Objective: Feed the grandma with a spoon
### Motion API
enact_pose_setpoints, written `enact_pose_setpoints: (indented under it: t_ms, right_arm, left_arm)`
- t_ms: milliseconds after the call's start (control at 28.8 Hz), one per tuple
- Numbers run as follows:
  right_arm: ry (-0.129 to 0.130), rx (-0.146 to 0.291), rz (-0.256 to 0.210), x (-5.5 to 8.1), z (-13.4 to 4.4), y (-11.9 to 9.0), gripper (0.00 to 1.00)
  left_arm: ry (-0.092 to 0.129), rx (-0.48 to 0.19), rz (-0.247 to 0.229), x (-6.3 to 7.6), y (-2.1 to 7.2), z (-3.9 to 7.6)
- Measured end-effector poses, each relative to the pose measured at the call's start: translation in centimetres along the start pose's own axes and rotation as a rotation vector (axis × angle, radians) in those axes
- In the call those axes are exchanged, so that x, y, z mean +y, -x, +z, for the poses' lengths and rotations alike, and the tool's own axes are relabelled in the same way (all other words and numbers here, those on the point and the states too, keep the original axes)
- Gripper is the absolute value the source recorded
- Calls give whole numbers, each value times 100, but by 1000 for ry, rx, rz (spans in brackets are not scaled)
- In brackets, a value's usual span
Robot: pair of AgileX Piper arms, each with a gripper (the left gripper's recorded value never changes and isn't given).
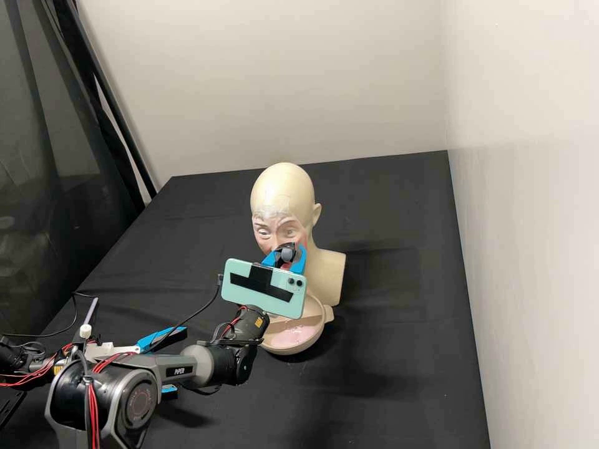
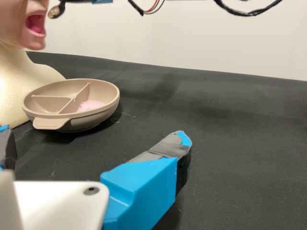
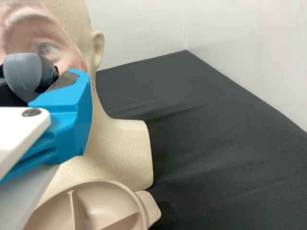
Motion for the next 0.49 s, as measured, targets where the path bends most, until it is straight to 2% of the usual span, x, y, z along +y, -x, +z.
enact_pose_setpoints:
  t_ms: [139, 486]
  right_arm:
    - [-17, 9, 6, 18, -27, 12, 0]
    - [-17, 10, 4, 18, -28, 17, 0]
  left_arm:
    - [0, 0, 0, 0, 0, 0]
    - [0, 0, 0, 0, 0, 0]
